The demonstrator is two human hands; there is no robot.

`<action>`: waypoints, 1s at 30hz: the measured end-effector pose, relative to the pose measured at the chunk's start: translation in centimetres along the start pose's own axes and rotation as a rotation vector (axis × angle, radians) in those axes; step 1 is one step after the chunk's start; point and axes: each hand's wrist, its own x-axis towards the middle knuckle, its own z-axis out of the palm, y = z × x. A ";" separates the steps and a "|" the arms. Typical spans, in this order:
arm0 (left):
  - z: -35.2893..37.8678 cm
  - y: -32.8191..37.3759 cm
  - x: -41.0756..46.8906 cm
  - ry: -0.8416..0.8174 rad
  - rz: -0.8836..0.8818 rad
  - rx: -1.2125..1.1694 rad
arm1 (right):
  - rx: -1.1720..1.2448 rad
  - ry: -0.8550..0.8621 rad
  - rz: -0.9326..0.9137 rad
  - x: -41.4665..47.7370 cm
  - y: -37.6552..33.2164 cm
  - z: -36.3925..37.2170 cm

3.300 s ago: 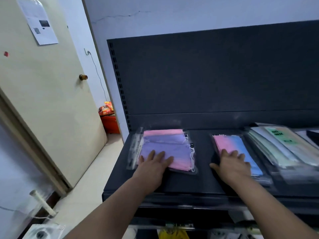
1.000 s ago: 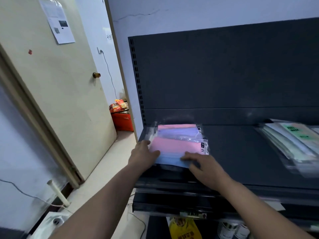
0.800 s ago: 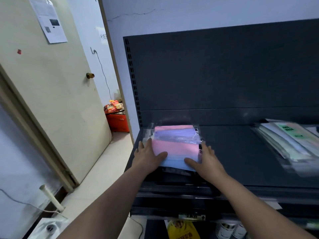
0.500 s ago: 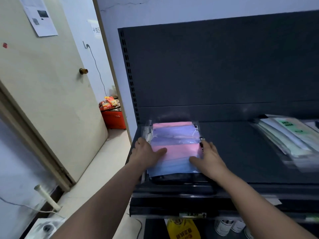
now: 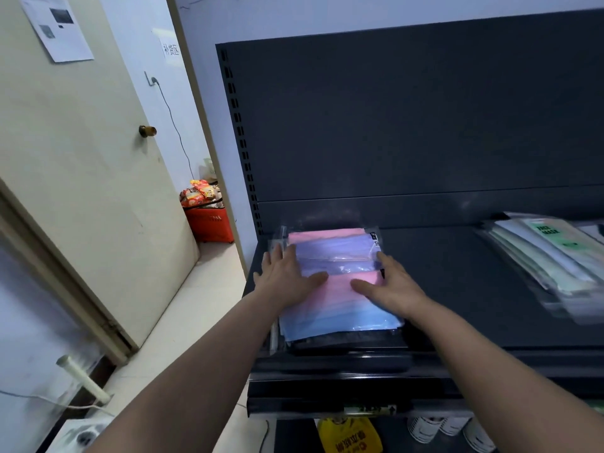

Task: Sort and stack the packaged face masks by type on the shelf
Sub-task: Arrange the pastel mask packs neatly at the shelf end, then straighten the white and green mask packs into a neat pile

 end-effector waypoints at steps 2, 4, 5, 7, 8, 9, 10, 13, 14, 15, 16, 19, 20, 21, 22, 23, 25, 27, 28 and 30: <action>-0.1 0.4 1.0 0.015 0.102 0.066 | -0.052 -0.010 -0.035 0.0 -0.1 0.4; -0.3 1.3 2.1 0.009 0.182 0.111 | -0.083 0.040 -0.027 -0.5 0.1 0.8; -0.4 1.8 2.9 0.005 0.206 0.135 | -0.114 0.082 -0.008 -0.9 0.1 0.9; -0.4 2.6 4.6 -0.018 0.220 0.181 | -0.219 0.160 0.019 -2.2 0.2 1.2; -0.3 2.9 5.4 -0.039 0.217 0.207 | -0.272 0.188 0.016 -2.8 0.2 1.5; -0.2 3.2 6.0 -0.069 0.210 0.230 | -0.307 0.206 0.005 -3.4 0.1 1.8; 0.1 3.4 6.8 -0.102 0.217 0.244 | -0.323 0.216 -0.001 -3.8 0.1 2.1; 1.3 3.7 9.0 -0.152 0.267 0.252 | -0.311 0.198 0.020 -4.0 0.1 2.3; 1.6 3.6 9.6 -0.156 0.281 0.251 | -0.299 0.187 0.027 -3.9 0.0 2.3; 1.5 3.7 9.8 -0.153 0.297 0.259 | -0.287 0.183 0.031 -3.7 0.0 2.2; 1.4 3.7 10.0 -0.154 0.311 0.265 | -0.277 0.180 0.036 -3.5 0.0 2.2; 1.9 3.2 11.1 -0.185 0.305 0.280 | -0.283 0.171 0.056 -3.3 -0.2 2.2; 2.0 3.0 11.3 -0.190 0.285 0.278 | -0.295 0.164 0.066 -3.2 -0.3 2.2; 1.7 3.2 10.8 -0.192 0.252 0.275 | -0.307 0.157 0.071 -3.1 -0.3 2.2; 1.6 3.1 10.5 -0.193 0.213 0.264 | -0.307 0.148 0.073 -3.1 -0.4 2.0; 1.5 3.0 10.3 -0.190 0.179 0.264 | -0.290 0.137 0.070 -2.9 -0.6 1.9; 1.4 2.4 9.9 -0.192 0.178 0.264 | -0.240 0.103 0.058 -2.7 -0.8 1.6; 1.3 1.8 9.5 -0.155 0.228 0.232 | -0.235 0.071 0.051 -2.6 -0.9 1.3; 1.2 1.8 9.2 -0.115 0.251 0.187 | -0.221 0.062 0.049 -2.6 -0.8 1.1; 1.1 2.5 8.4 -0.022 0.301 0.124 | -0.150 0.073 0.040 -2.7 -0.5 0.6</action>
